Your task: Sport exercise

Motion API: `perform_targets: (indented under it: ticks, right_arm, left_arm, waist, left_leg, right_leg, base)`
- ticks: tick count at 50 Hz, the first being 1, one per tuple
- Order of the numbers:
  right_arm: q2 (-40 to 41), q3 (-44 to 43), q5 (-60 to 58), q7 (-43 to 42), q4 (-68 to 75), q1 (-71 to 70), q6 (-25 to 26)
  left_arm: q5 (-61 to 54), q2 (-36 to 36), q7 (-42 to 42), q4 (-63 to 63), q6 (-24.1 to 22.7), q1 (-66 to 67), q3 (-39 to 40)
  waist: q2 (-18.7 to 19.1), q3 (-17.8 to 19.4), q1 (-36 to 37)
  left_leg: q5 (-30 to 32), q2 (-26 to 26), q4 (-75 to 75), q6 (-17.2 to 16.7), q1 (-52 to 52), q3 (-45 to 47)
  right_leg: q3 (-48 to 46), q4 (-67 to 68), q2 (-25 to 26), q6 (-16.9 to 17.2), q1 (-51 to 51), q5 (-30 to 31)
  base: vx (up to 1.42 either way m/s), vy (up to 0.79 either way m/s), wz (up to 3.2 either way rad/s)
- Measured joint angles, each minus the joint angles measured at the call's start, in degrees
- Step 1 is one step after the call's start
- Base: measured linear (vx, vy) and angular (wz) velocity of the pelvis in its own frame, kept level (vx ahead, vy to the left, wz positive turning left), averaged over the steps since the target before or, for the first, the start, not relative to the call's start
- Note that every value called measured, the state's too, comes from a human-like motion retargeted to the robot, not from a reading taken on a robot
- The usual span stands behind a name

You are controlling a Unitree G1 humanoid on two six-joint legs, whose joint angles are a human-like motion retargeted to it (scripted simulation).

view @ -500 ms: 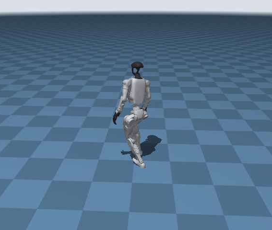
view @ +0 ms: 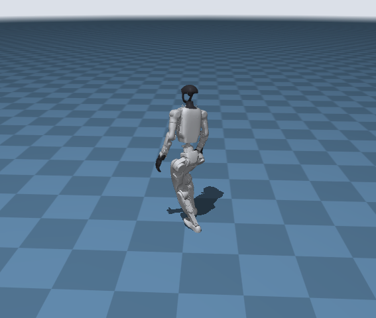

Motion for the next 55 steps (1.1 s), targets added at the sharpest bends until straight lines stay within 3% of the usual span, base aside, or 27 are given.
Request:
perform_targets:
  ticks: [22,33,42,48,55]
  right_arm:
    - [2.5,-1.6,0.1,0.3,1.2,0.3,0.9]
    - [3.9,-2.5,0.6,0.6,1.5,1.0,0.8]
    - [3.6,-4.5,0.8,-0.2,3.1,1.9,1.3]
    - [2.1,-5.7,-0.2,-1.3,4.1,2.4,1.6]
    - [1.8,-6.2,-1.9,-1.3,5.9,2.8,1.7]
  left_arm:
    - [-2.6,1.1,1.0,-3.2,0.5,1.9,3.6]
    - [-5.1,1.7,2.6,-10.1,0.2,-1.2,6.1]
    - [-6.5,2.1,4.1,-18.4,-0.4,-2.7,7.9]
    - [-6.6,2.4,4.5,-25.7,-0.8,-2.2,8.8]
    - [-5.6,3.1,3.7,-33.4,-0.9,-0.2,9.2]
  waist:
    - [-1.7,0.5,-1.8]
    - [-2.9,1.0,-4.0]
    - [-3.4,0.9,-4.4]
    - [-2.6,1.0,-4.0]
    - [0.0,1.6,-2.9]
  left_leg:
    - [0.2,-0.5,-1.0,-0.2,1.5,0.6]
    - [0.1,-1.2,-1.8,-0.7,3.9,0.7]
    - [-0.3,-0.9,-1.7,-0.9,6.8,-0.3]
    - [-1.2,1.2,3.5,-1.9,7.4,-0.4]
    - [-1.5,7.1,14.0,-3.9,5.8,1.4]
  right_leg:
    - [-1.2,7.7,-1.0,-0.3,-2.8,-0.1]
    - [-2.1,16.3,-2.4,-1.4,-5.2,-0.5]
    - [-3.0,15.8,-2.4,-3.5,-2.1,-3.1]
    - [-4.5,14.4,-1.2,-5.7,1.8,-5.6]
    - [-7.4,11.9,2.5,-7.2,6.3,-5.6]
  base:
    - [0.0,0.0,0.0]
    - [0.01,-0.01,0.02]
    - [0.08,-0.07,0.07]
    - [0.1,-0.08,-0.01]
    - [0.08,-0.04,-0.15]
